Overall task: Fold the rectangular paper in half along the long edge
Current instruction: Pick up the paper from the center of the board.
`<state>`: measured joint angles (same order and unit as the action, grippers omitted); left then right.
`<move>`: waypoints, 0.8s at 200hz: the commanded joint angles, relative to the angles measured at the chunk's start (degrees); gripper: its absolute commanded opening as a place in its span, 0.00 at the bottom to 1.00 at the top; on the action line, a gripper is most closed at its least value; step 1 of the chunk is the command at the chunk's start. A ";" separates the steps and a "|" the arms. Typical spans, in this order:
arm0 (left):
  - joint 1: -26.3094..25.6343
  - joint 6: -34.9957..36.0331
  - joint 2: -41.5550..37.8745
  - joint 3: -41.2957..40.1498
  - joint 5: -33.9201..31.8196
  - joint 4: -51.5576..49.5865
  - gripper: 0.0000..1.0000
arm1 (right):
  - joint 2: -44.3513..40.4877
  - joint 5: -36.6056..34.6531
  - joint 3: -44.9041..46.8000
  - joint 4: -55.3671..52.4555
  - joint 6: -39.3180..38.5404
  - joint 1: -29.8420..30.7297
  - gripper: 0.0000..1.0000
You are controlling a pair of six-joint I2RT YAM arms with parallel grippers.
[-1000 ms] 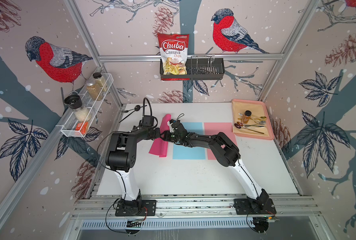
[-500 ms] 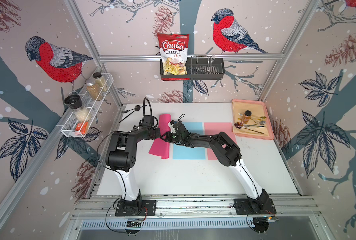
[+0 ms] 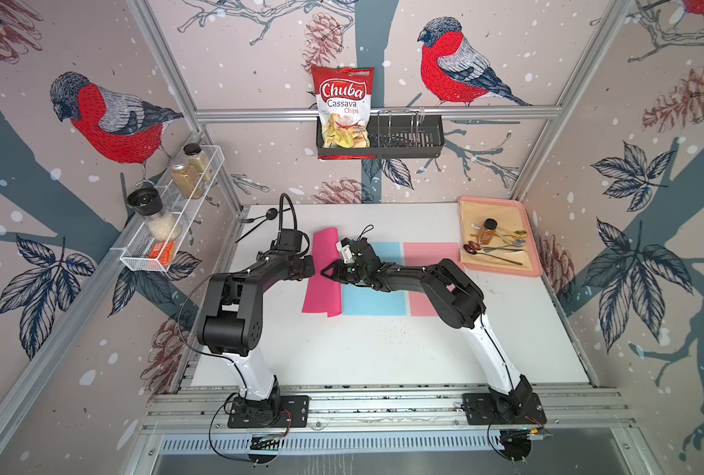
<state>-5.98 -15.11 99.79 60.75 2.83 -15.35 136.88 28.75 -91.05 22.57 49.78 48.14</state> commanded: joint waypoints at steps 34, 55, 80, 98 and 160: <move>3.61 -2.76 -12.81 -3.27 3.18 6.15 0.31 | -7.08 10.44 7.44 14.63 3.75 -1.67 0.31; 3.98 -3.51 -19.07 -3.27 4.68 8.92 0.29 | -10.96 14.85 11.64 19.78 5.72 -2.76 0.30; 4.17 -6.65 -25.75 -6.70 9.91 18.59 0.25 | -17.18 20.38 16.63 24.07 6.90 -4.14 0.29; 4.00 -11.77 -28.95 -10.31 13.14 28.33 0.24 | -22.56 23.08 19.95 23.70 5.44 -5.46 0.30; -2.24 -13.32 -32.71 -13.50 19.67 32.60 0.24 | -40.90 23.35 26.53 6.53 -3.95 -9.09 0.30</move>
<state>-6.15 -28.56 69.84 47.68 18.39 13.91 102.59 51.51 -66.22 36.49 51.40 39.35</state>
